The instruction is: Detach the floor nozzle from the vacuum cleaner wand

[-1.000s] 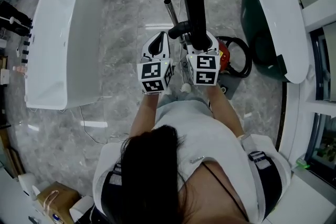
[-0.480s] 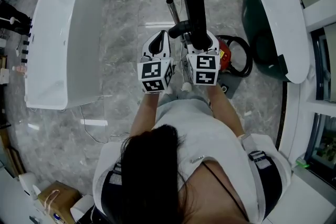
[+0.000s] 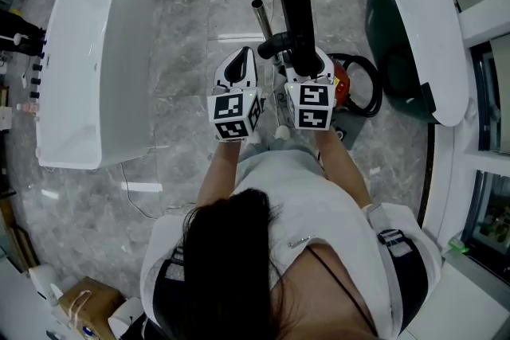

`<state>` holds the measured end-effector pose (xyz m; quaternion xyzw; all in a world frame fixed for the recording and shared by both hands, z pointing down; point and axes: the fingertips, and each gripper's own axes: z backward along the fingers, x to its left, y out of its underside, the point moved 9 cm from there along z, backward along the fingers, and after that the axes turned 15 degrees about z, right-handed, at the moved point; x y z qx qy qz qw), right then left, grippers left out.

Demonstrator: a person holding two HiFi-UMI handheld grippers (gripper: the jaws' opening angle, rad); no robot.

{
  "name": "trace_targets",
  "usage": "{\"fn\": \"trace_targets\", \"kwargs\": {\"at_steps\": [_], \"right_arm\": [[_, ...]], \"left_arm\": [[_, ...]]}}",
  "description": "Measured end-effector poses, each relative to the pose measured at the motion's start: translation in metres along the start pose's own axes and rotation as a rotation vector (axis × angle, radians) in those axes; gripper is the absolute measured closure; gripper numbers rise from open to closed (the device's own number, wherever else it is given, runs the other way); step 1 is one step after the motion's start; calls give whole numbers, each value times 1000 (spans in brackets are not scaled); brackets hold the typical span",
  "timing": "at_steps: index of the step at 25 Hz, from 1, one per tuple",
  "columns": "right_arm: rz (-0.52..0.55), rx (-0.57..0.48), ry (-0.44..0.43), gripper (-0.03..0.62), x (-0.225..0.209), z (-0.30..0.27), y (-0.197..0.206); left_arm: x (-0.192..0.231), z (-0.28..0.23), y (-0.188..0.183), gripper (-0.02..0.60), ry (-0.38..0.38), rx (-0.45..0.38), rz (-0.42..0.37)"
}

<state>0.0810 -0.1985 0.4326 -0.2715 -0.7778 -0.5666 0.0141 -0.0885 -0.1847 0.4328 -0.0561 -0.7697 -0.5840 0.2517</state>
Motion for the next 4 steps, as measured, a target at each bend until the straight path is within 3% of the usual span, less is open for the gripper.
{"fn": "trace_targets", "kwargs": {"at_steps": [4], "right_arm": [[-7, -3, -1, 376, 0, -1, 1]], "left_arm": [[-1, -2, 0, 577, 8, -2, 0]]}}
